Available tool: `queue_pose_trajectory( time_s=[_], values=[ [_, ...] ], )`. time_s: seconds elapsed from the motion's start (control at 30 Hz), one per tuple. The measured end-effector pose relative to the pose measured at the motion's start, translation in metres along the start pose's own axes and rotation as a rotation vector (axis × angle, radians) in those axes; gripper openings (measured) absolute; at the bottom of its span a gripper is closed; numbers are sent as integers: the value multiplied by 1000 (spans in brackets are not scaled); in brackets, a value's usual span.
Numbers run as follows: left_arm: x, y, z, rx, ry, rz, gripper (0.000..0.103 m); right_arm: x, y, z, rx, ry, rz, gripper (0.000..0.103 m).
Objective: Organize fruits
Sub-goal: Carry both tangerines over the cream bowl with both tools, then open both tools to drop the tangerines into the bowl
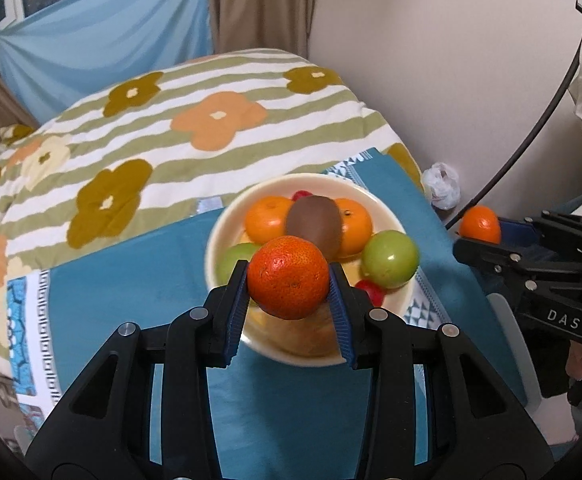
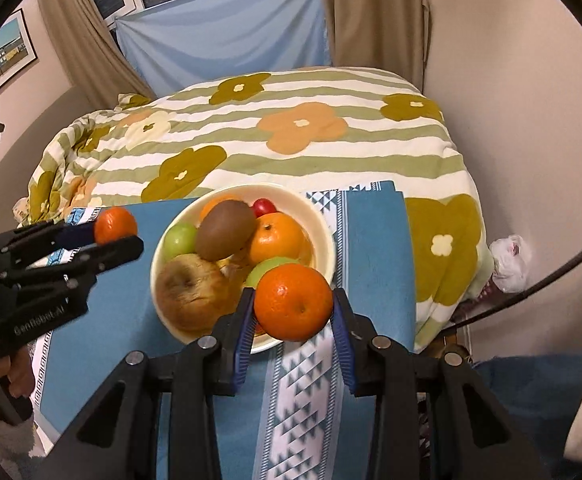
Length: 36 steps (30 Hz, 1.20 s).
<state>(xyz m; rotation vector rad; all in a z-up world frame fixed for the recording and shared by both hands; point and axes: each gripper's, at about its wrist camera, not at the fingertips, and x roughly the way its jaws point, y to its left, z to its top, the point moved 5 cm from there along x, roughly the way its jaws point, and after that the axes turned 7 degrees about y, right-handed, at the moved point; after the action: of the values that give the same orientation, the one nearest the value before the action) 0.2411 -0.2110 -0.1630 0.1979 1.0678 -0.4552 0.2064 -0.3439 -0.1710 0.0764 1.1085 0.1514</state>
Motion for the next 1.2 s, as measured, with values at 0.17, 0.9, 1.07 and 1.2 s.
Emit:
queue_pose_trajectory(
  time_s=[0.17, 0.9, 1.07, 1.2],
  values=[
    [14, -22, 5, 27, 16, -3, 42, 6, -18, 5, -4, 6, 10, 34],
    [25, -42, 8, 14, -17, 24, 92, 18, -50, 2, 31, 23, 26, 34],
    [13, -35, 8, -4, -43, 29, 92, 17, -47, 1, 32, 22, 36, 34],
    [4, -21, 4, -31, -49, 47, 92, 17, -40, 0, 15, 24, 45, 34]
  ],
)
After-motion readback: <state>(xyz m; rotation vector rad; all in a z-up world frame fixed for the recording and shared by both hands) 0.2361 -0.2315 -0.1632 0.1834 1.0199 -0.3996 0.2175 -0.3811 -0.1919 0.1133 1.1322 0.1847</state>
